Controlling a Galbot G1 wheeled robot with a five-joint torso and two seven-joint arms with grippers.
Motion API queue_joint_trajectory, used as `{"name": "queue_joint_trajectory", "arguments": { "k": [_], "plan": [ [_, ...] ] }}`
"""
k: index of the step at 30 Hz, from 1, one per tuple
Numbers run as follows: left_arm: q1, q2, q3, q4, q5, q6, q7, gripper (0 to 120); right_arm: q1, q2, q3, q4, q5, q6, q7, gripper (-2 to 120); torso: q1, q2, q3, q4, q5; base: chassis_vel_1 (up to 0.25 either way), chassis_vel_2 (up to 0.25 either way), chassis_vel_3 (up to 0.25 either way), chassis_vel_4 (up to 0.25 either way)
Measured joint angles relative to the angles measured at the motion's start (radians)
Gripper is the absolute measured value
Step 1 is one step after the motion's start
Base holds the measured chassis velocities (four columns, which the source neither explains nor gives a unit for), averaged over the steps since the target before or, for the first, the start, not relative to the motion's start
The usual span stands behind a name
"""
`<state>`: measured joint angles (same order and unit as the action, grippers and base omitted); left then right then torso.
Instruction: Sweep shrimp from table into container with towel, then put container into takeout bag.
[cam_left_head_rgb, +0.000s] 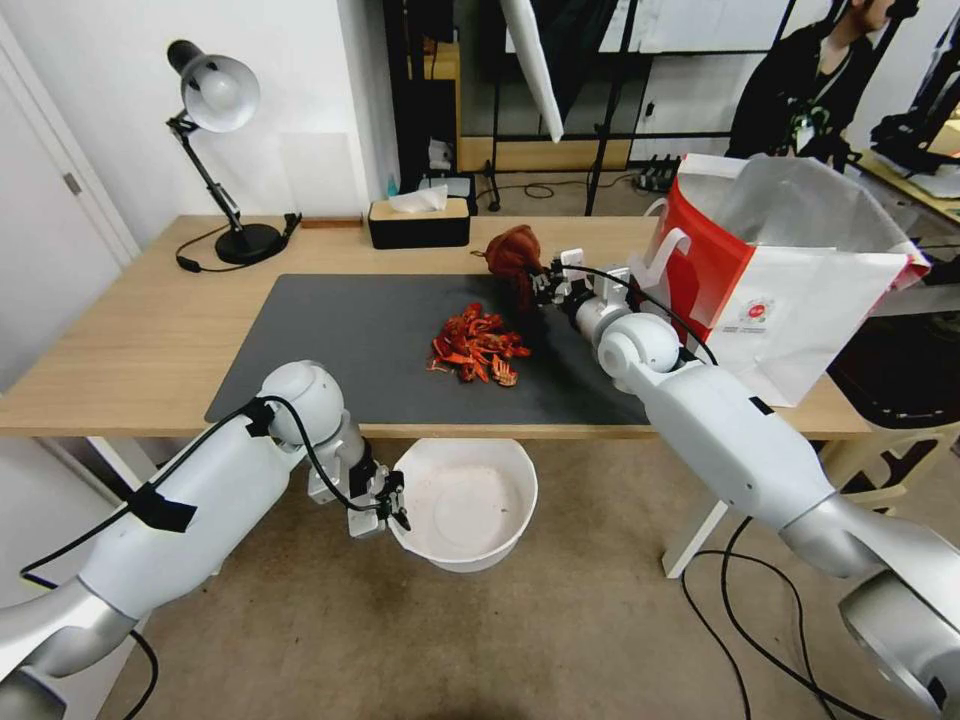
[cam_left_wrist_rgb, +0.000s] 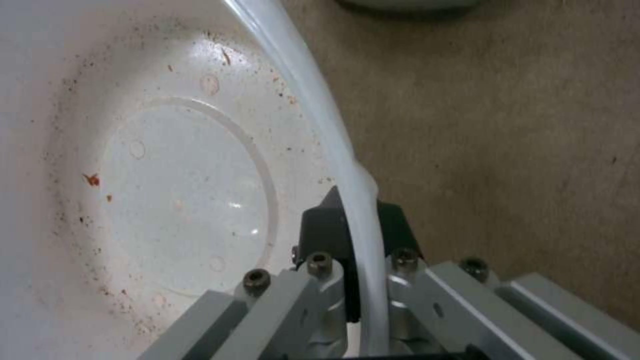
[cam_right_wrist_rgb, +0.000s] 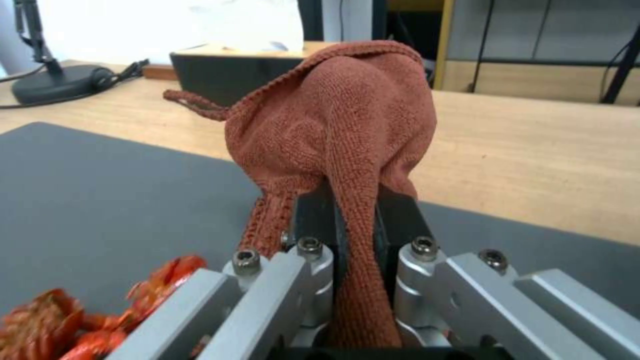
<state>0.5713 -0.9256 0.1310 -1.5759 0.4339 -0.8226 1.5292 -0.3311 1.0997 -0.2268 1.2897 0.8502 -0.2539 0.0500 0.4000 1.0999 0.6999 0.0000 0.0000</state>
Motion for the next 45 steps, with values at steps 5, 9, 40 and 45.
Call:
{"name": "queue_joint_trajectory", "arguments": {
  "k": [5, 9, 40, 45],
  "plan": [
    [0.002, 0.000, -0.002, 0.000, -0.002, 0.000, 0.000, 0, 0.000, -0.009, 0.004, -0.012, 0.013, -0.020, -0.038, 4, 0.000, 0.000, 0.000, -0.0001, 0.0000, 0.000, 0.000, 0.000, 0.000],
    [0.003, -0.002, -0.004, 0.001, -0.002, 0.000, 0.000, 0, 0.006, -0.014, 0.005, -0.042, 0.015, -0.025, -0.104, 4, 0.000, 0.000, 0.000, -0.0001, 0.0000, 0.000, 0.000, 0.000, 0.000],
    [0.019, 0.026, -0.033, 0.000, -0.013, 0.000, 0.000, 0, 0.070, 0.013, -0.039, -0.168, -0.040, -0.082, -0.246, 4, 0.000, 0.000, 0.000, 0.0000, -0.0001, 0.000, 0.000, 0.000, 0.000],
    [0.014, 0.031, -0.033, -0.003, -0.019, 0.000, 0.000, 0, 0.059, 0.005, -0.046, -0.150, -0.053, -0.098, -0.249, 4, 0.000, 0.000, 0.000, 0.0000, 0.0000, 0.000, 0.000, 0.000, 0.000]
  ]
}}
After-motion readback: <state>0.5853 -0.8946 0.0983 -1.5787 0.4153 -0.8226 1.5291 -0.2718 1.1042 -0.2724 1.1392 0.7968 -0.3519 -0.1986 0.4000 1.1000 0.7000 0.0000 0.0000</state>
